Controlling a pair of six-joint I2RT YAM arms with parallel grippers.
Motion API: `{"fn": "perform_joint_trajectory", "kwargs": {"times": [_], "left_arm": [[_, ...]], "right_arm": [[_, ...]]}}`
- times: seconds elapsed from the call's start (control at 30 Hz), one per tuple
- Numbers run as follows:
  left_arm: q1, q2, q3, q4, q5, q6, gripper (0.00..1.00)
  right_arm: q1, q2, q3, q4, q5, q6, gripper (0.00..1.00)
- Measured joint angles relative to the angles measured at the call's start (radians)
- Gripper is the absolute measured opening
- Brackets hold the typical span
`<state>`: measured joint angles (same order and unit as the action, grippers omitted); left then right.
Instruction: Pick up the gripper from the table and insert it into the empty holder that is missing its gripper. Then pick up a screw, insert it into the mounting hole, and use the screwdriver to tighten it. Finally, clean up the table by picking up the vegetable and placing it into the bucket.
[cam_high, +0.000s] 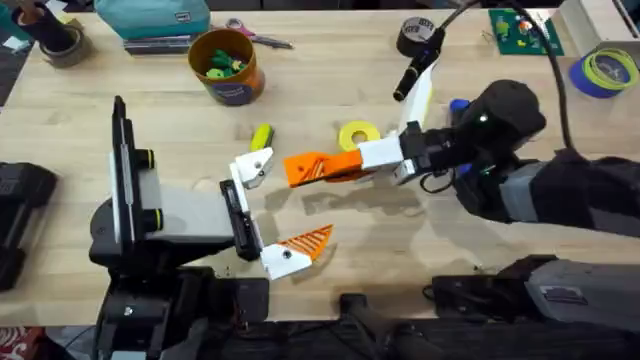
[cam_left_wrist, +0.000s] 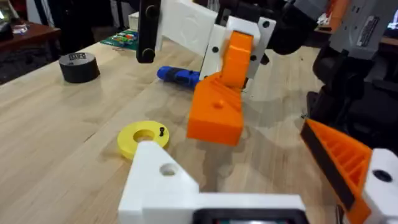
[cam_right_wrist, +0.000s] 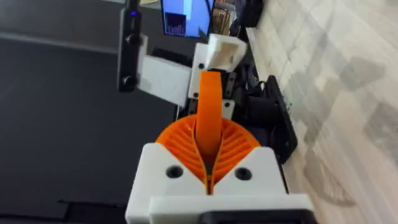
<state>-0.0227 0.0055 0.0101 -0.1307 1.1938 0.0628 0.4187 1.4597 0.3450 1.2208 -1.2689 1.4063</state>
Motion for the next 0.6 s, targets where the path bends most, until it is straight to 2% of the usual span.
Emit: {"fn": "perform_joint_trajectory", "kwargs": {"times": [0.13, 0.33, 0.6], "left_arm": [[0.0, 0.0, 0.0, 0.0, 0.0, 0.0, 0.986], [0.0, 0.0, 0.0, 0.0, 0.0, 0.0, 0.986], [0.0, 0.0, 0.0, 0.0, 0.0, 0.0, 0.986]], "right_arm": [[0.0, 0.052, 0.0, 0.022, 0.007, 0.001, 0.009], [0.0, 0.1, 0.0, 0.153, 0.012, 0.036, 0.009], [0.026, 0.142, 0.001, 0.209, 0.014, 0.083, 0.009]]}}
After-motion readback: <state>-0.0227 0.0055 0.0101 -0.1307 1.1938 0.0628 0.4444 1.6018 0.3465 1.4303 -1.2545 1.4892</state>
